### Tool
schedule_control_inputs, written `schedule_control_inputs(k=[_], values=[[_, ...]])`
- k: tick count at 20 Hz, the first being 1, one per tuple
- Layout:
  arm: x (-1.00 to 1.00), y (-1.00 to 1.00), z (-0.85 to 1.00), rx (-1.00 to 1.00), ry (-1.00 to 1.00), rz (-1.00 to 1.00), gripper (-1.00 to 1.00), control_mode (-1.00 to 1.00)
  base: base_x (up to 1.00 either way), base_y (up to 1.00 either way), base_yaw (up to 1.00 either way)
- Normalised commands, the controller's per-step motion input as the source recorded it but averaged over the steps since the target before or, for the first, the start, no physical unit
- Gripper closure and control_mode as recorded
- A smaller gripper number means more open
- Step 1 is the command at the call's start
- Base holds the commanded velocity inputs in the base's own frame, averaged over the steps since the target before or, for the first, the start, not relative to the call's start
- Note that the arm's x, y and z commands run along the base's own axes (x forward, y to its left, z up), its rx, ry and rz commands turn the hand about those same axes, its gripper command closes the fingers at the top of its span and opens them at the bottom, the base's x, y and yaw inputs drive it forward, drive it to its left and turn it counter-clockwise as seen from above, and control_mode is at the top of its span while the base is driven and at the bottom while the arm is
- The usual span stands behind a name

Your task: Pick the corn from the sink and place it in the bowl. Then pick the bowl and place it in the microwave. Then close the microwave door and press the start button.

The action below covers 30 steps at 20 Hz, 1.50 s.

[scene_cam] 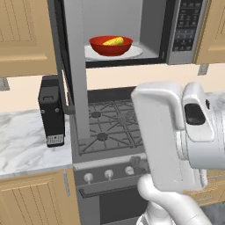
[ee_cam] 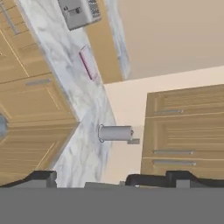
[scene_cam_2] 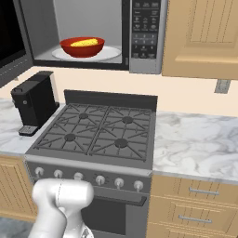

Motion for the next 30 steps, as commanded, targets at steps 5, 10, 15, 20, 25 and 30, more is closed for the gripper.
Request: schedule_control_inputs(k=[5, 10, 15, 20, 25, 30], values=[[0.24, 0.82, -0.02, -0.09, -0.02, -0.32, -1.0, -1.0, 0.0, 0.0, 0.0], [0.72, 0.71, -0.02, -0.09, 0.0, -0.39, -1.0, -1.0, 0.0, 0.0, 0.0], [1.0, 0.39, -0.05, -0.02, 0.0, -0.38, -1.0, -1.0, 0.0, 0.0, 0.0], [0.88, 0.06, -0.14, 0.0, 0.0, -0.33, -1.0, -1.0, 0.0, 0.0, 0.0], [0.25, -0.37, -0.07, 0.01, 0.0, -0.27, -1.0, -1.0, 0.0, 0.0, 0.0], [0.0, -1.0, 0.0, 0.09, 0.0, -0.25, -1.0, -1.0, 0.0, 0.0, 0.0]])
